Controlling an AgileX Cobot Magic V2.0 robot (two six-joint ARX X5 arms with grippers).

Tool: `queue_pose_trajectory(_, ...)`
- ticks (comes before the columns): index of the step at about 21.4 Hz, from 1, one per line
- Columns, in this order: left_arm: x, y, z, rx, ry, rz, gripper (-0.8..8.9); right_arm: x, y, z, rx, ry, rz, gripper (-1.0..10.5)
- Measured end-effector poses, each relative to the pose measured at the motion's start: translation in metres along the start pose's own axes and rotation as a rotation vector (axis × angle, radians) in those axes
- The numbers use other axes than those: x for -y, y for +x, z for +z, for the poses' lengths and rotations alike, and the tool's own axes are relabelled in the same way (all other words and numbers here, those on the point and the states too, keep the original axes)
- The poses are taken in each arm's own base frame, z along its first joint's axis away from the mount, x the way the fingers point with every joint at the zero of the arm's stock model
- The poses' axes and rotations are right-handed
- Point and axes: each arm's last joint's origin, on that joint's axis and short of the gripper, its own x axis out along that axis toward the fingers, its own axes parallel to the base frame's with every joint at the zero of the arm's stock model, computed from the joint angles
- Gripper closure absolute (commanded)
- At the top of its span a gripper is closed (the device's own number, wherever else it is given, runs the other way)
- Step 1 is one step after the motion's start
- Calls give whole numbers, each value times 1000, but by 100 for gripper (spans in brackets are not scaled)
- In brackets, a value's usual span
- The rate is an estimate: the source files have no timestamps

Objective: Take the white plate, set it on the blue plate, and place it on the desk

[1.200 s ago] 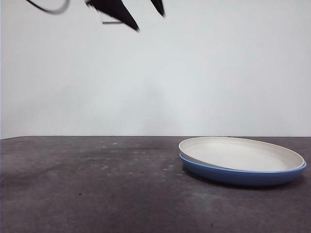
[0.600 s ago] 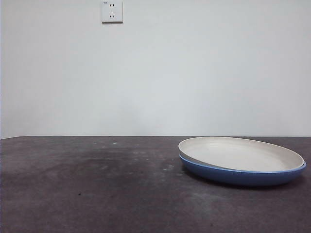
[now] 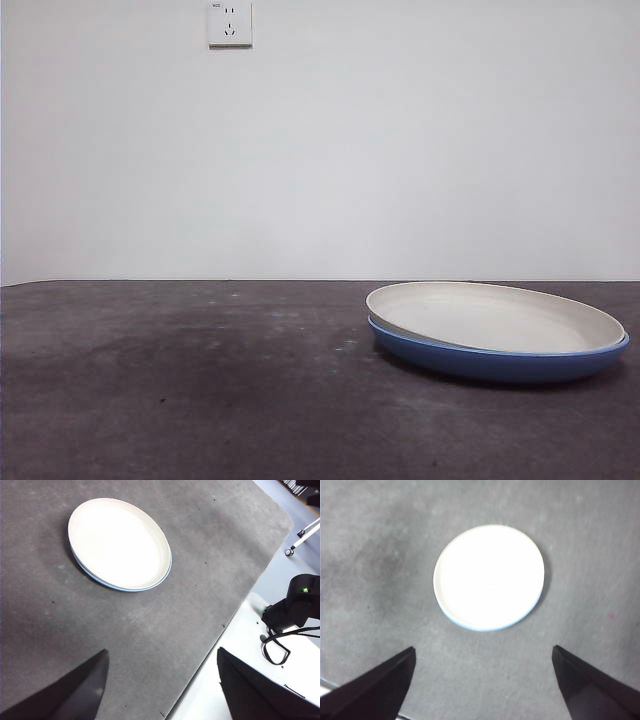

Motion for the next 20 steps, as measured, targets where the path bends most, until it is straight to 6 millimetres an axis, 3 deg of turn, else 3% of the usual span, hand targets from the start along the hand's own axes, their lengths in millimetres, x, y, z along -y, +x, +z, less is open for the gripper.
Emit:
queue_pose_trajectory(3, 0, 0, 0, 0, 3, 0, 471, 7, 22, 6, -24, 36, -4, 512)
queue_pose_trajectory(10, 0, 0, 0, 0, 8, 0, 471, 45, 141, 17, -215, 164, -25, 512)
queue_pose_trajectory(20, 0, 0, 0, 0, 17, 0, 471, 76, 223, 19, -325, 228, -47, 515)
